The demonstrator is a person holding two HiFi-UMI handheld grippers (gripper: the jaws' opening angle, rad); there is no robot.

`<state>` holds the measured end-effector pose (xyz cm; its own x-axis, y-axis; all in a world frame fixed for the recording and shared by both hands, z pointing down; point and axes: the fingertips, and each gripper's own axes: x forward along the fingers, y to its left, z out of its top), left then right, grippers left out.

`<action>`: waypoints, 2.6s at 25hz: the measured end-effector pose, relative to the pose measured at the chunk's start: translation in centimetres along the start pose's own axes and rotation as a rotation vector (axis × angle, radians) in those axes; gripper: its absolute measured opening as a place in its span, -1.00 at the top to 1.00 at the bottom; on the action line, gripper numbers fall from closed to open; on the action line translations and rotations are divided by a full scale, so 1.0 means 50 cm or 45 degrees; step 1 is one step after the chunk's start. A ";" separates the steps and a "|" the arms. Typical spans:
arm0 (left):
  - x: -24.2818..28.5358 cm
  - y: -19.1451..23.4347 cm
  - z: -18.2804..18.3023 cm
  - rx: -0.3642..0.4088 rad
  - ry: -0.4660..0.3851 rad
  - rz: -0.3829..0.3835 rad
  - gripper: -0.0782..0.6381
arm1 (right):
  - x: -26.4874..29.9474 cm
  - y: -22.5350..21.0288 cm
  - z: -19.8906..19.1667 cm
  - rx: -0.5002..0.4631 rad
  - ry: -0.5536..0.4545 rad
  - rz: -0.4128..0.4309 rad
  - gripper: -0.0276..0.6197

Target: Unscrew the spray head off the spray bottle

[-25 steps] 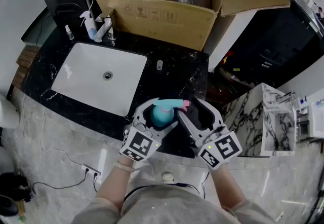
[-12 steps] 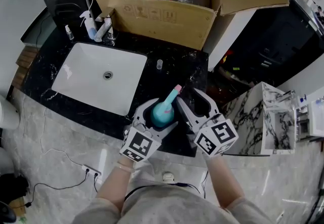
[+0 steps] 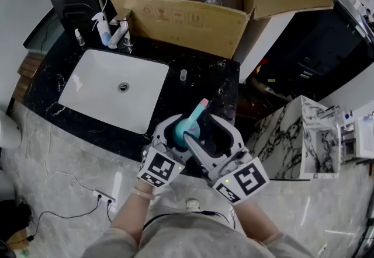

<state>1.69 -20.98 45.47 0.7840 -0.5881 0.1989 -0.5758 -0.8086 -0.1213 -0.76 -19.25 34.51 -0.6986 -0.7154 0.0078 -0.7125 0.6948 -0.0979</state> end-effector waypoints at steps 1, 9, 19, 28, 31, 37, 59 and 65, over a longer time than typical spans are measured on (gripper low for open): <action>0.000 0.000 0.000 -0.002 0.000 0.002 -0.27 | 0.011 0.010 -0.006 -0.014 0.020 -0.001 0.07; 0.003 -0.001 0.000 -0.010 0.000 0.005 -0.27 | 0.026 0.005 -0.043 -0.073 0.070 -0.111 0.12; 0.002 0.001 0.001 -0.013 0.002 0.009 -0.27 | -0.017 -0.026 -0.032 -0.068 0.046 -0.105 0.25; 0.003 0.000 -0.001 -0.016 0.004 0.011 -0.27 | -0.032 -0.069 -0.043 0.025 0.040 -0.137 0.31; 0.002 0.001 -0.001 -0.016 0.003 0.010 -0.27 | -0.015 -0.047 -0.059 0.038 0.076 -0.020 0.28; 0.003 0.000 0.000 -0.016 0.004 0.009 -0.27 | 0.033 -0.019 -0.073 0.000 0.170 0.107 0.22; 0.003 -0.001 -0.002 -0.017 0.009 0.009 -0.27 | 0.052 -0.017 -0.028 -0.016 0.072 0.171 0.44; 0.003 -0.001 -0.002 -0.019 0.007 0.010 -0.27 | 0.044 -0.028 0.006 0.062 -0.025 0.167 0.44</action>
<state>1.82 -21.04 45.61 0.7782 -0.5942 0.2036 -0.5853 -0.8036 -0.1082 -1.26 -21.82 34.37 -0.7837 -0.6206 -0.0273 -0.6111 0.7781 -0.1451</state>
